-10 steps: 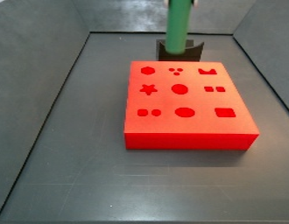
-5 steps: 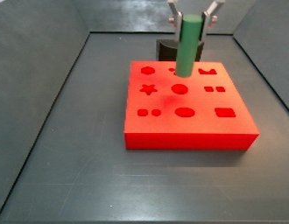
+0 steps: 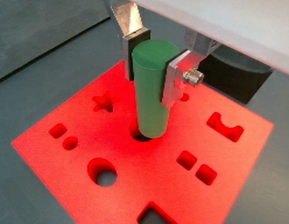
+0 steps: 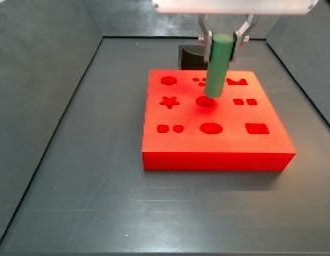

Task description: Insert the round object.

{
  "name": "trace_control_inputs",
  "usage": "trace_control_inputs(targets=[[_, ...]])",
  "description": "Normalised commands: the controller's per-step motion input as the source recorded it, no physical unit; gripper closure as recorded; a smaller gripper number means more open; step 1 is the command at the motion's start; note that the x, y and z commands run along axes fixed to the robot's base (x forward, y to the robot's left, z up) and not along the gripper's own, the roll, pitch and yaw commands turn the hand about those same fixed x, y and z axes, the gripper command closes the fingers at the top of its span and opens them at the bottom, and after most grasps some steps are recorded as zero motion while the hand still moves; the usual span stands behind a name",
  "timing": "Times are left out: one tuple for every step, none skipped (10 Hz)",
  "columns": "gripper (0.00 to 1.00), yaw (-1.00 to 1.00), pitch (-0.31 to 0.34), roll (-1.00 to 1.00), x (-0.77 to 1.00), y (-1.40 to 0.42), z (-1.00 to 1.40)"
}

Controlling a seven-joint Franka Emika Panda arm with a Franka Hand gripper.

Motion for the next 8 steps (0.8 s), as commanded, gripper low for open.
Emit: trace_control_inputs(targets=[[1.0,-0.04,0.0,0.0,-0.1,-0.03,-0.11],[1.0,0.0,0.0,0.0,0.0,-0.03,-0.05],[1.0,0.0,0.0,0.0,0.02,-0.07,-0.11],[1.0,0.0,0.0,-0.02,0.12,-0.05,-0.17],[1.0,0.0,0.0,0.0,0.05,0.0,-0.24],[1.0,0.0,-0.003,0.0,0.0,-0.01,-0.28],[1.0,0.0,0.0,0.0,0.0,-0.02,-0.22],[1.0,-0.08,0.0,0.0,-0.29,0.0,-0.11]])
